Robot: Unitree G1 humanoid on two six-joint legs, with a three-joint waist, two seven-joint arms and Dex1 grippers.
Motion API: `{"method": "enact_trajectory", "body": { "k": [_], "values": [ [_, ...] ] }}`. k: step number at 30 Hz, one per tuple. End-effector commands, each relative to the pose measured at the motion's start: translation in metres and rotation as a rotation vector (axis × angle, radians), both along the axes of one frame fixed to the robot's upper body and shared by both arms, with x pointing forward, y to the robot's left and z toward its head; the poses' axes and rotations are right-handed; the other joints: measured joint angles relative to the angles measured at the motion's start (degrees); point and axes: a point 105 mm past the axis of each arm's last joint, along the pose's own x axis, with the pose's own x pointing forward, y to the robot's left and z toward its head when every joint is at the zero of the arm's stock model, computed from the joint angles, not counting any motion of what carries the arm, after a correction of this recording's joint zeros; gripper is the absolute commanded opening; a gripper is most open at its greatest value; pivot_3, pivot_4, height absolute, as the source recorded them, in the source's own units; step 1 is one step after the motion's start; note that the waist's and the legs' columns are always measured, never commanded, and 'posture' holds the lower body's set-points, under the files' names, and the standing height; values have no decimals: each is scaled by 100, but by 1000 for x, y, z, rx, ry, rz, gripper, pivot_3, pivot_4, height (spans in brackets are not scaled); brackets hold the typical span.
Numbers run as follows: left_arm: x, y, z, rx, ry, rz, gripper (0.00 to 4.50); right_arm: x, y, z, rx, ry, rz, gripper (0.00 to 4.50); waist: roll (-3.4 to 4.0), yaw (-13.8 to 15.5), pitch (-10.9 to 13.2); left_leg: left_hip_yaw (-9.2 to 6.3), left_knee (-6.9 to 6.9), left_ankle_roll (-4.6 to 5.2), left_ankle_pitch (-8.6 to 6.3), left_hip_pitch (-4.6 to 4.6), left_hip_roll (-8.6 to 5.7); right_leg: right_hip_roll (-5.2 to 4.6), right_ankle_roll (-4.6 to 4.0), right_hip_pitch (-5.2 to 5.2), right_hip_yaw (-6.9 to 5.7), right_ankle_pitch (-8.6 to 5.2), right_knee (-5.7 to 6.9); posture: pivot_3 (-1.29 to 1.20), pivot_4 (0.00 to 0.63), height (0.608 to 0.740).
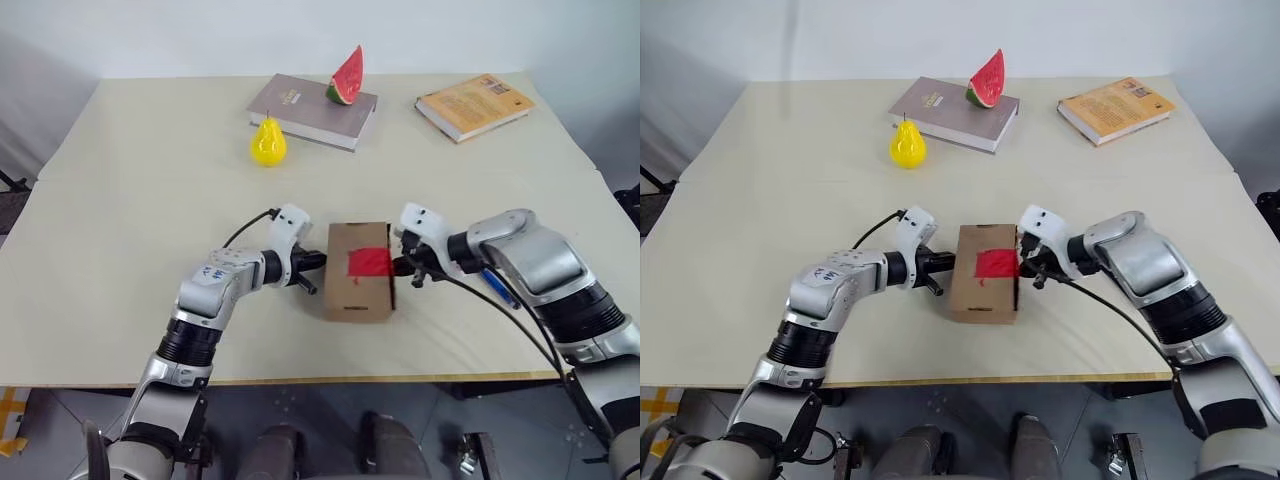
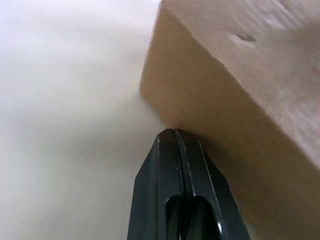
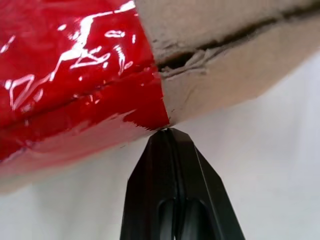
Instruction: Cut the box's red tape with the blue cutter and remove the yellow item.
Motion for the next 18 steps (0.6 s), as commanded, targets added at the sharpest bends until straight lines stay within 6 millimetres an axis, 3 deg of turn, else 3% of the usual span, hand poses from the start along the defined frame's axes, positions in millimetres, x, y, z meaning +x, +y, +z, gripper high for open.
{"method": "enact_trajectory", "body": {
  "k": [1, 11, 15, 18],
  "values": [
    [-22, -6, 10, -1, 4, -111, 0, -8, 18, 15, 56, -40, 48, 15, 0, -6, 0, 2, -1, 0, 0, -2, -3, -4, 0, -8, 3, 0, 11, 0, 150, 740],
    [-34, 19, 4, 130, 59, -127, 0, -4, 37, 13, 94, -46, 48, 15, 0, -5, 0, 2, 2, -1, 0, -3, -7, -3, 0, -20, 12, 0, 33, 0, 150, 740],
    [-26, 28, 10, 122, 26, -77, 0, -7, 34, 15, 82, -51, 38, 15, 0, -13, 0, 2, 1, -1, 0, -3, -7, -2, 0, -21, 12, 0, 33, 0, 150, 740],
    [-24, 40, 16, 112, 27, -43, 0, -1, 17, 18, 46, -94, -42, 15, 0, -20, 0, 3, 1, -1, 0, -3, -7, -2, 0, -23, 13, 0, 35, 0, 150, 740]
  ]
}}
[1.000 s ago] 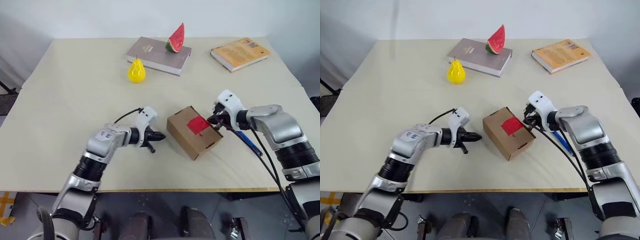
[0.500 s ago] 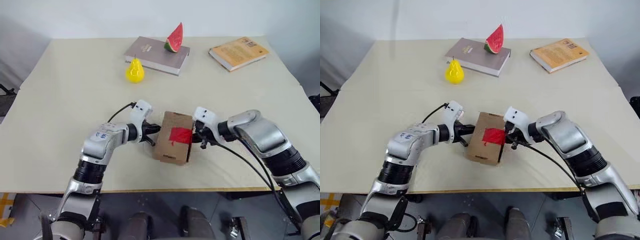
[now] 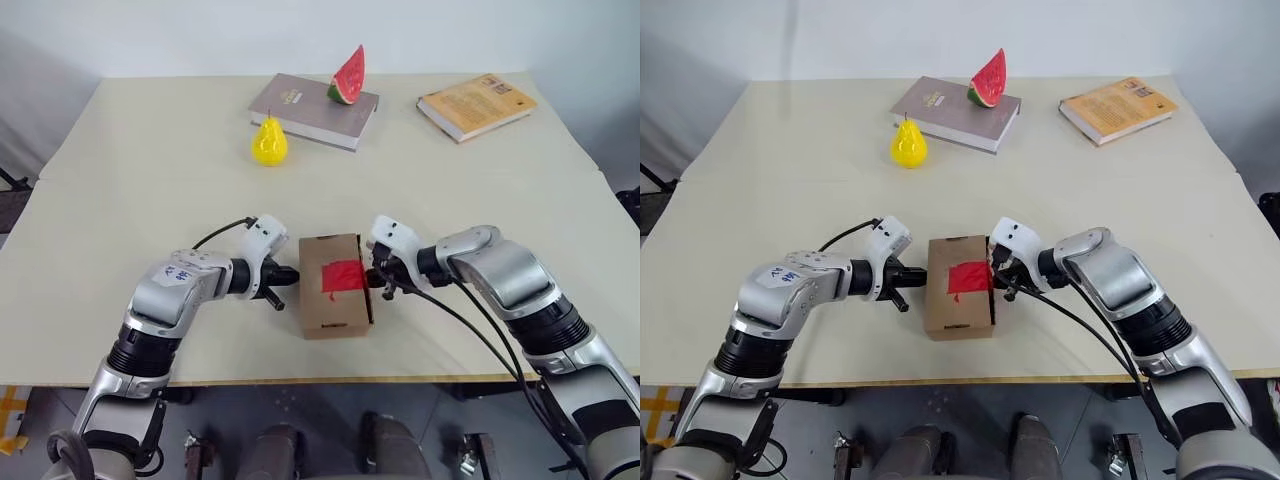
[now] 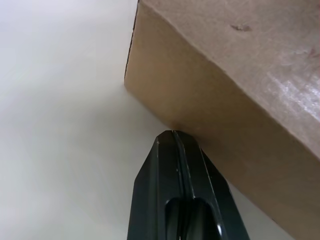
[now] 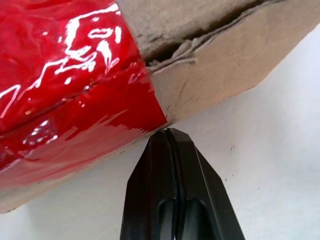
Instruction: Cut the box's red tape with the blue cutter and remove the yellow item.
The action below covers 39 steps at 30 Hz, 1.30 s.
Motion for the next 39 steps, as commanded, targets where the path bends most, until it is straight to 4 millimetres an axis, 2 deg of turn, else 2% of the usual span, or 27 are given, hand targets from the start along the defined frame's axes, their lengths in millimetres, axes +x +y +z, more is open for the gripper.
{"method": "enact_trajectory", "body": {
  "k": [1, 3, 4, 6, 9, 11, 14, 17, 18, 22, 25, 30, 35, 39],
  "values": [
    [-1, 10, 22, -37, -49, 4, 0, 8, -17, 25, 3, -120, -84, 15, 0, -1, 0, 0, 0, 0, 0, 0, 0, 0, 0, -1, 0, 0, 2, 0, 150, 740],
    [-5, 17, 27, -58, -40, 6, 0, 15, -28, 33, -4, -184, -133, 15, 0, -2, 0, 1, 0, 0, 0, 0, 0, -1, 0, -2, 2, 0, 3, 0, 150, 740],
    [-5, 21, 31, -74, -37, 10, 0, 15, -33, 39, 9, -186, -153, 175, 0, -2, 0, 1, 0, 0, 0, 0, 0, -1, 0, -3, 2, 0, 4, 0, 150, 740],
    [-5, 22, 41, -111, -38, 1, 0, 12, -40, 52, 38, -191, -166, 598, 0, 11, 0, 1, -1, 0, 0, 0, 0, -2, 0, -3, 2, 0, 3, 0, 150, 740],
    [-11, 11, 62, -197, -47, -60, 0, 11, -54, 69, 57, -224, -234, 1578, -2, 23, 1, 0, 0, 0, 0, -2, 0, -3, 0, -2, 2, 0, 2, 0, 150, 740],
    [-11, 4, 72, -241, -59, -80, 0, 5, -51, 74, 88, -217, -233, 2235, -3, 27, 1, 0, 1, 0, 0, -2, -1, -4, 0, -1, 2, 0, 4, 0, 150, 740],
    [-7, -9, 78, -289, -64, -102, 0, -7, -37, 75, 139, -184, -197, 3195, -3, 19, 1, 1, 0, 0, 0, -2, -1, -4, 0, -2, 2, 0, 5, 0, 150, 740],
    [-7, -23, 73, -292, -43, -147, 0, -9, -24, 69, 175, -159, -195, 4249, -3, -5, 1, 3, 1, 0, 0, 1, 1, -1, 0, -2, 3, 0, 9, 0, 150, 740],
    [-7, -26, 69, -277, -35, -161, 0, -9, -21, 65, 176, -152, -197, 4476, -3, -16, 1, 5, 1, 0, 0, 2, 2, 0, 0, -2, 5, 0, 11, 0, 150, 740],
    [-9, -38, 51, -217, -1, -223, 0, -7, -13, 54, 189, -127, -206, 4476, -3, -58, 1, 8, 1, 0, 0, 5, -1, -1, 0, -5, 9, 0, 18, 0, 150, 740],
    [-8, -40, 40, -160, 2, -239, 0, -8, -13, 41, 155, -111, -213, 4476, -3, -70, 1, 7, 1, 0, 0, 6, -2, -1, 0, -5, 9, 0, 22, 0, 150, 740],
    [-7, -40, 33, -141, 3, -249, 0, -25, -26, 18, 41, -75, -172, 4476, -11, -59, -7, 2, 0, 1, 0, 11, -8, -5, 0, 1, 10, 0, 21, 0, 150, 740],
    [-7, -40, 30, -138, 14, -253, 0, -24, -56, -1, -113, -84, -204, 4476, -23, -4, -12, 5, 3, 2, 1, 12, -8, -6, 0, 9, 11, 0, 12, 0, 150, 740],
    [-8, -41, 28, -136, 20, -258, 0, -25, -61, -9, -155, -78, -191, 4476, -23, 4, -12, 11, 4, 3, 2, 14, -5, -3, 0, 6, 17, 0, 11, 0, 150, 740]
  ]
}}
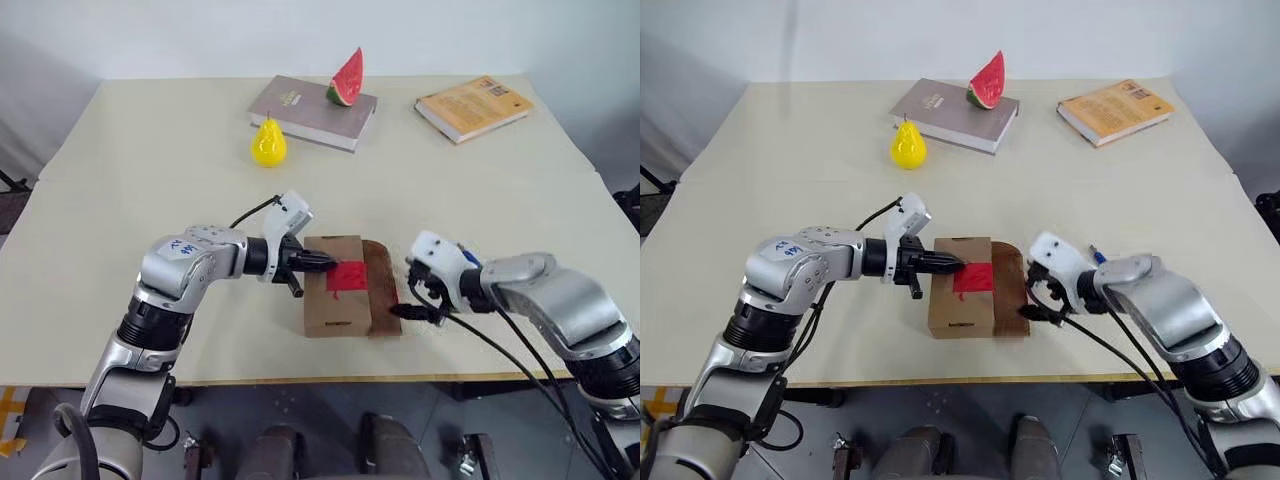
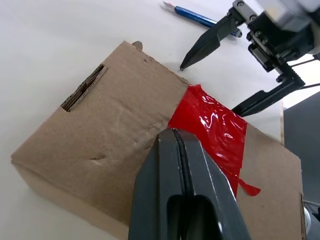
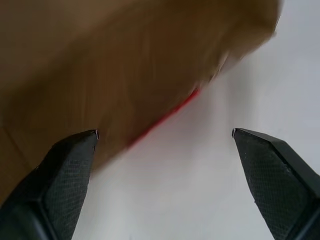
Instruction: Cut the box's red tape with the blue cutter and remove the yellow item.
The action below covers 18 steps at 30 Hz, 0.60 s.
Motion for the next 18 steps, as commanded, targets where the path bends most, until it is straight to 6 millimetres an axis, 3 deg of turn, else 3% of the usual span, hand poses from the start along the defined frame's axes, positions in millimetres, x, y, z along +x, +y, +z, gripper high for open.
{"method": "enact_trajectory", "body": {
  "k": [1, 4, 8, 15, 18],
  "values": [
    [-2, 0, -9, 27, 18, 0, 0, 2, -10, -4, -70, -22, 0, 4476, 0, 10, 0, 0, 1, 0, 0, -1, 1, 0, 0, 0, 0, 0, 0, 0, 150, 740],
    [0, 1, -10, 34, 10, 10, 0, -1, -28, -14, -158, -14, -10, 4476, -3, 31, -2, 0, 4, 0, 0, 0, 0, -1, 0, 1, 0, 0, 0, 0, 150, 740],
    [1, 3, -11, 38, 3, 22, 0, -5, -33, -5, -68, 11, -52, 4476, -13, 57, -8, -12, 10, 0, 0, -2, -2, -4, 0, 13, -5, 0, -7, 0, 150, 740],
    [2, 3, -11, 33, -2, 32, 0, -15, -26, 10, 368, 208, -222, 4476, -13, 37, -8, -13, 13, 0, 0, 0, 3, -1, 0, 16, -9, 0, -4, 0, 150, 740],
    [2, 2, -12, 31, -2, 30, 0, -12, -24, 7, 492, 288, -296, 4476, -13, 33, -8, -12, 14, 0, 0, 1, 3, -2, 0, 16, -6, 0, -1, 0, 150, 740]
  ]
}}
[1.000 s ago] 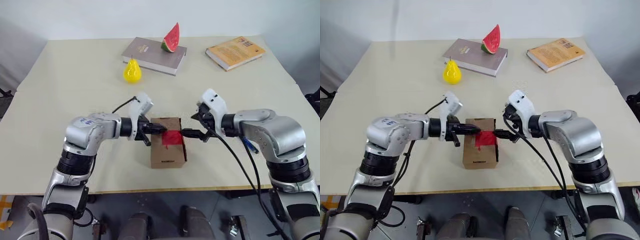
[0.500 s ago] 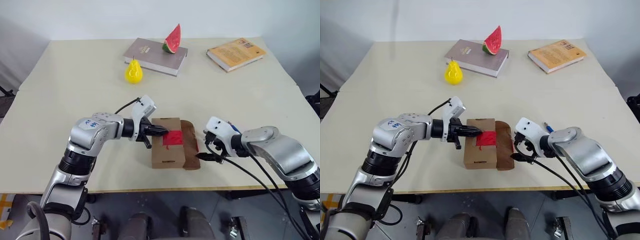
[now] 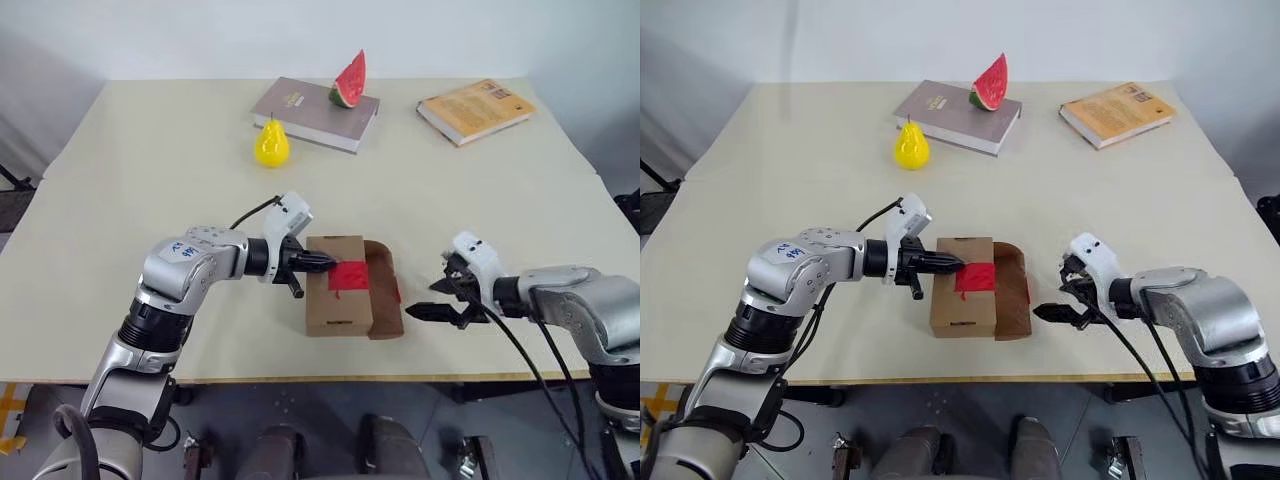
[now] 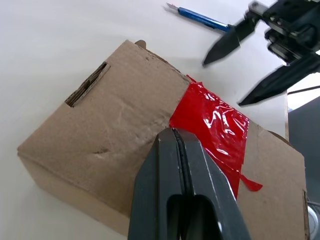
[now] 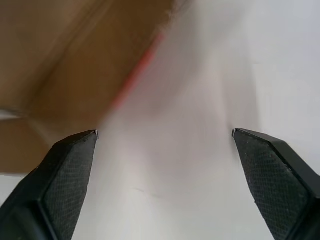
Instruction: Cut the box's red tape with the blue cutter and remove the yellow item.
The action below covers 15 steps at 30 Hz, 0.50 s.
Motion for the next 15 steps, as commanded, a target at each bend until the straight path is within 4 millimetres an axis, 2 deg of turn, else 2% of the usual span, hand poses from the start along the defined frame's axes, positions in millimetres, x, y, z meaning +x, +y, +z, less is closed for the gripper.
{"method": "enact_trajectory", "body": {
  "k": [1, 3, 9, 11, 15],
  "values": [
    [1, 2, -10, 25, 15, 23, 0, -1, 2, -4, 81, 82, -46, 4476, 0, -2, 0, 1, 0, 0, 0, 1, 0, 0, 0, 0, 2, 0, 2, 0, 150, 740],
    [1, 1, -9, 16, 10, 22, 0, -6, 11, -20, 55, 136, -17, 4476, -3, -5, -3, 1, 1, 0, 0, 4, -2, -1, 0, 0, 3, 0, 3, 0, 150, 740],
    [2, -2, -9, 20, 9, 18, 0, -5, 45, -43, 129, 235, 35, 4476, -41, -108, -27, 5, -1, -3, -1, 36, 9, 11, -2, 25, 7, -1, 7, 0, 150, 740],
    [1, -2, -9, 14, 11, 20, 0, -3, 53, -46, 154, 255, 37, 4476, -43, -160, -28, 5, -28, -10, -4, 102, 17, 16, -9, 85, 8, -5, -10, 0, 150, 740],
    [-1, 1, -11, 20, 20, 28, 0, 1, 65, -51, 186, 285, 38, 4476, -49, -229, -35, 5, -27, -21, -9, 109, 29, 21, -24, 84, 22, -13, 3, 0, 150, 740]
  ]
}}
